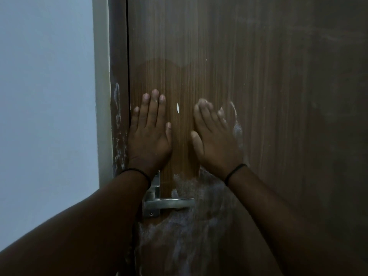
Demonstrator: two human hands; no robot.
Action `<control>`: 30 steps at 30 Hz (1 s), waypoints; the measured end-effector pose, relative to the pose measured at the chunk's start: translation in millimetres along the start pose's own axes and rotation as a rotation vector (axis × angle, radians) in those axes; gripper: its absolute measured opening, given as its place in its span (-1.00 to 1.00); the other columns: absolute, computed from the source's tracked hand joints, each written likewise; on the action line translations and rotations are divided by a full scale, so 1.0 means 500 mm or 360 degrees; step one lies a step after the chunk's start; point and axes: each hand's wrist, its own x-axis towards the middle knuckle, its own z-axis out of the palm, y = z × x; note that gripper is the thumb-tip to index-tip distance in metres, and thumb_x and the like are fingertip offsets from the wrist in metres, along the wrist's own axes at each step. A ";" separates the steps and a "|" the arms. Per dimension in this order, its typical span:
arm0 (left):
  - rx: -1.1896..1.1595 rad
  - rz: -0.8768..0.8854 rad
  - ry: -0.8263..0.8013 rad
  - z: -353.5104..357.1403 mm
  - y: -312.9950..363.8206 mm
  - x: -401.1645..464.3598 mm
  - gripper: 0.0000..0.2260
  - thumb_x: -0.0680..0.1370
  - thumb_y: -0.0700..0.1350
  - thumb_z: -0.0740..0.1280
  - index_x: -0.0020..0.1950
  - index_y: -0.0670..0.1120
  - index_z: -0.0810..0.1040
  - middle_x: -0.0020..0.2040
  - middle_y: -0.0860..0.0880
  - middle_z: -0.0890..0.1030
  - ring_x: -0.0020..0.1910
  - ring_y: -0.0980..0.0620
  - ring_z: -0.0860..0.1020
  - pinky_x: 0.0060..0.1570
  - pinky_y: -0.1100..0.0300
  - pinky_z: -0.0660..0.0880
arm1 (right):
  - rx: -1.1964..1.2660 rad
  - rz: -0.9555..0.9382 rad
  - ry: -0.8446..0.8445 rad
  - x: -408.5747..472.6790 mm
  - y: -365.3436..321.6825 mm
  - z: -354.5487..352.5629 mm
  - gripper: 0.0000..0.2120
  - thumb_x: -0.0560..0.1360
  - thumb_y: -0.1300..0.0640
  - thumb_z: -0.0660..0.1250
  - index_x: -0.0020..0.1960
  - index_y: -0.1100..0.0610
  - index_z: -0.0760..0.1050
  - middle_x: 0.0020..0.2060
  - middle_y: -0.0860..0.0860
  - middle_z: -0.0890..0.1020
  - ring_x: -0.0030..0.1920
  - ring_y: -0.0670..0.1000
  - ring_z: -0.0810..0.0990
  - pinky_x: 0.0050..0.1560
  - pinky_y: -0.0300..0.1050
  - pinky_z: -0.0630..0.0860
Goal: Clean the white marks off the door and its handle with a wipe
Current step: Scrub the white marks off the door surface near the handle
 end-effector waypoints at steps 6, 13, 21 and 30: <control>0.0004 0.0013 -0.0011 0.000 0.002 -0.001 -0.45 0.65 0.01 -0.02 0.61 -0.12 -0.05 0.62 -0.10 -0.04 0.60 -0.05 -0.10 0.55 -0.04 -0.07 | 0.0053 0.0357 0.0211 0.069 0.027 -0.027 -0.39 0.66 -0.05 -0.05 0.60 0.18 -0.13 0.60 0.11 -0.11 0.60 0.05 -0.18 0.59 0.13 -0.12; -0.0032 -0.0007 -0.0021 -0.004 0.007 -0.001 -0.45 0.65 -0.01 -0.02 0.61 -0.12 -0.07 0.62 -0.10 -0.06 0.60 -0.04 -0.11 0.55 -0.04 -0.08 | 0.0008 0.0346 0.0091 -0.044 0.056 0.003 -0.41 0.64 -0.06 -0.12 0.61 0.13 -0.11 0.61 0.06 -0.08 0.59 -0.01 -0.18 0.58 0.14 -0.05; -0.0054 0.0038 -0.0107 0.004 0.036 -0.027 -0.46 0.66 -0.03 -0.02 0.60 -0.13 -0.10 0.62 -0.12 -0.08 0.59 -0.07 -0.12 0.55 -0.05 -0.08 | 0.0114 0.0263 -0.0085 -0.162 0.038 0.044 -0.44 0.68 0.00 -0.01 0.61 0.09 -0.10 0.61 0.00 -0.09 0.59 -0.05 -0.20 0.57 0.13 -0.04; -0.0020 -0.0136 -0.0069 -0.010 0.041 -0.011 -0.46 0.67 -0.04 -0.01 0.60 -0.15 -0.11 0.62 -0.14 -0.09 0.59 -0.10 -0.12 0.55 -0.07 -0.09 | -0.0011 0.0139 -0.0060 -0.172 0.015 0.053 -0.42 0.65 -0.06 -0.09 0.61 0.10 -0.09 0.61 0.03 -0.06 0.60 -0.02 -0.16 0.57 0.13 -0.02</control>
